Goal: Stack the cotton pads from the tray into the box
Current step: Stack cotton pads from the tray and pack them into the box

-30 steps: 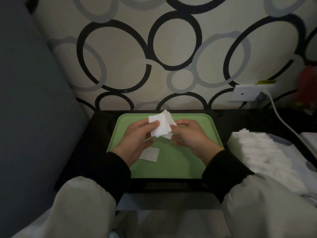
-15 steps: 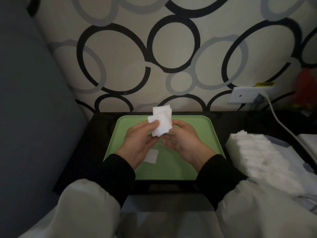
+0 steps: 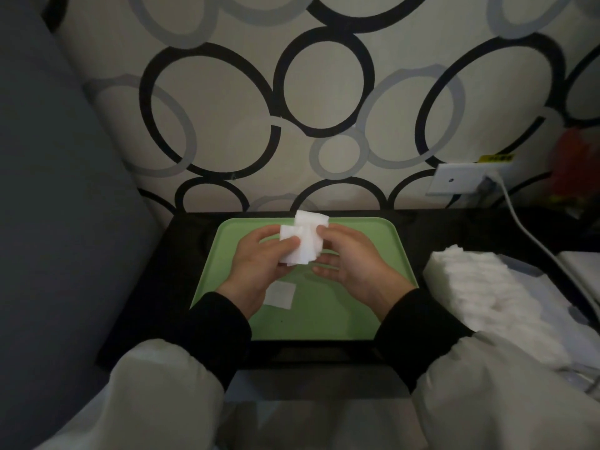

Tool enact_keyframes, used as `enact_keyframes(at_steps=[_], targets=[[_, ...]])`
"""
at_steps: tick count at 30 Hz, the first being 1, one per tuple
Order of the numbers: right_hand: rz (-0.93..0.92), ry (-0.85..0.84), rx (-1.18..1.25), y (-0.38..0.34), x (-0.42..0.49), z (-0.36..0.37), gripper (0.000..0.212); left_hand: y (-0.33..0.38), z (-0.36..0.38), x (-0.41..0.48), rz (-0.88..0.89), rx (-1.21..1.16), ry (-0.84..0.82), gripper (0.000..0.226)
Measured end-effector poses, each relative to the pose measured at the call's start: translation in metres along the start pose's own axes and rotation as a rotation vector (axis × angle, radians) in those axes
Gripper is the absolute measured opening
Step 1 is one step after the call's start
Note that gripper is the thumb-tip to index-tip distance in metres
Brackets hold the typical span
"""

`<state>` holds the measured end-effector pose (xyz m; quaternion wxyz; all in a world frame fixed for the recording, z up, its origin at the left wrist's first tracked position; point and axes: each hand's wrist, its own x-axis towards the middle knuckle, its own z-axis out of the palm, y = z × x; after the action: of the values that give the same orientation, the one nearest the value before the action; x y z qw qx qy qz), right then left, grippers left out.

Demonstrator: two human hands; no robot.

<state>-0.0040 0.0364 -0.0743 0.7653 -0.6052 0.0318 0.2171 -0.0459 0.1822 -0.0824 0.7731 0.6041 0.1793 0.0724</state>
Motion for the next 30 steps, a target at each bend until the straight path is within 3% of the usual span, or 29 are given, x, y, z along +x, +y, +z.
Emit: enact_keyframes(at_steps=[5,11,15,18,22,25,30], targets=[[0.004,-0.020,0.007,-0.002,-0.002,-0.001,0.015,0.001,0.001,0.000,-0.021,-0.047,-0.015,0.019],[0.001,-0.010,0.012,-0.004,-0.003,-0.001,0.017,0.002,0.001,0.000,0.009,-0.044,-0.005,0.020],[-0.056,0.152,0.027,-0.006,-0.001,-0.005,0.011,0.004,-0.003,0.003,-0.022,-0.119,-0.003,0.021],[-0.087,0.237,0.073,-0.010,0.002,-0.013,0.023,0.003,-0.008,0.006,-0.031,-0.102,0.015,0.025],[-0.142,0.051,0.082,-0.019,-0.005,-0.015,0.016,-0.001,-0.011,0.006,-0.019,0.009,0.012,0.028],[-0.184,-0.080,-0.114,-0.016,-0.008,-0.012,0.014,-0.002,-0.006,0.004,-0.012,0.038,-0.027,0.023],[-0.193,-0.004,-0.321,-0.003,-0.006,-0.006,0.016,0.002,0.001,-0.003,-0.005,0.028,-0.116,0.021]])
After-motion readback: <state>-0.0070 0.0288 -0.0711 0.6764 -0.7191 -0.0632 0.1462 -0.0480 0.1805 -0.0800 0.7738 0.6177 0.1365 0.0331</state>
